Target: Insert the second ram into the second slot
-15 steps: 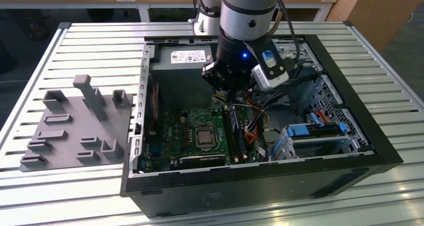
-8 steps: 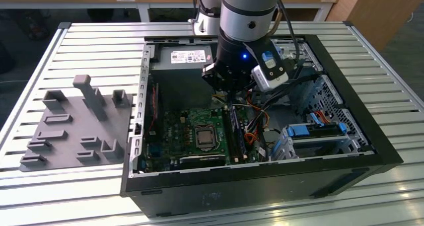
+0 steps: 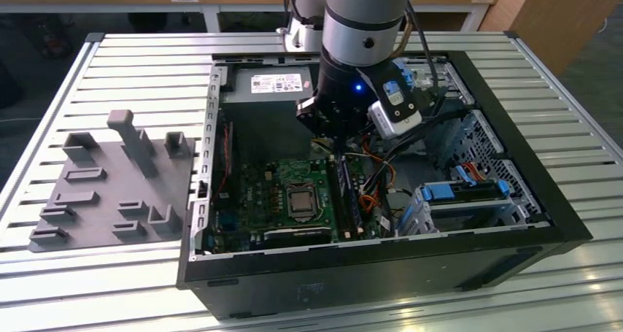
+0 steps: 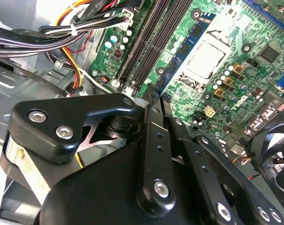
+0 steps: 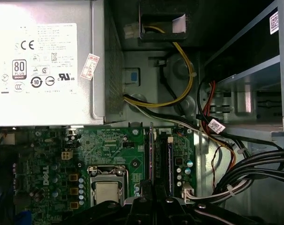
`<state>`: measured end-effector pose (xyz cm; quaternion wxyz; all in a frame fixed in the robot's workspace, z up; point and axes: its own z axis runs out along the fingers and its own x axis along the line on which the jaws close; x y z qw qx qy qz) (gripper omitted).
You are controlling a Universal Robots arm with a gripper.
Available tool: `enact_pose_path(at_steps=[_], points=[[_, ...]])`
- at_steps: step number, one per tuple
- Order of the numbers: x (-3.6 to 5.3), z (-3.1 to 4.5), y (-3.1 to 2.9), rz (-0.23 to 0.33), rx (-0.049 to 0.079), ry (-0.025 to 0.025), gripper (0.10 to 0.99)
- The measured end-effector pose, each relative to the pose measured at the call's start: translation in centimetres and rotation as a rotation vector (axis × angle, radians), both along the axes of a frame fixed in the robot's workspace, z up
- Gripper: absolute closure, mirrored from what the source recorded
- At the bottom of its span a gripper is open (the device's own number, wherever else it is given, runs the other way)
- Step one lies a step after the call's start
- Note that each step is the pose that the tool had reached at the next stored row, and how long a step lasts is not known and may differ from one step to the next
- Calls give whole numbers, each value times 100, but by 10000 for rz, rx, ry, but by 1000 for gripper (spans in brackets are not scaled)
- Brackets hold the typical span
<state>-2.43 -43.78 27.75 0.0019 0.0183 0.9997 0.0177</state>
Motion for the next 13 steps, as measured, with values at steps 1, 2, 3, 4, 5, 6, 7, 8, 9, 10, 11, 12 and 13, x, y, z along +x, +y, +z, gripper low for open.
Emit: enact_pose_path(at_steps=[1, 2, 3, 4, 5, 6, 7, 8, 9, 10, 11, 12, 13], points=[[0, -14, 0, 29, 0, 5, 949], [0, -30, 0, 75, 1, 12, 949], [0, -44, 0, 137, -1, 19, 949], [0, -59, -1, 225, -1, 22, 949], [1, -70, -2, 320, 0, 22, 949], [0, -79, -3, 424, 0, 22, 949], [0, -86, -5, 512, -1, 22, 949], [0, -91, -7, 572, -2, 23, 949], [0, -93, -6, 591, -3, 23, 949], [0, -99, -6, 596, 0, 22, 949], [0, -105, -6, 600, 0, 22, 949], [0, -111, -6, 603, 0, 22, 949], [0, -115, -6, 605, -1, 23, 949]])
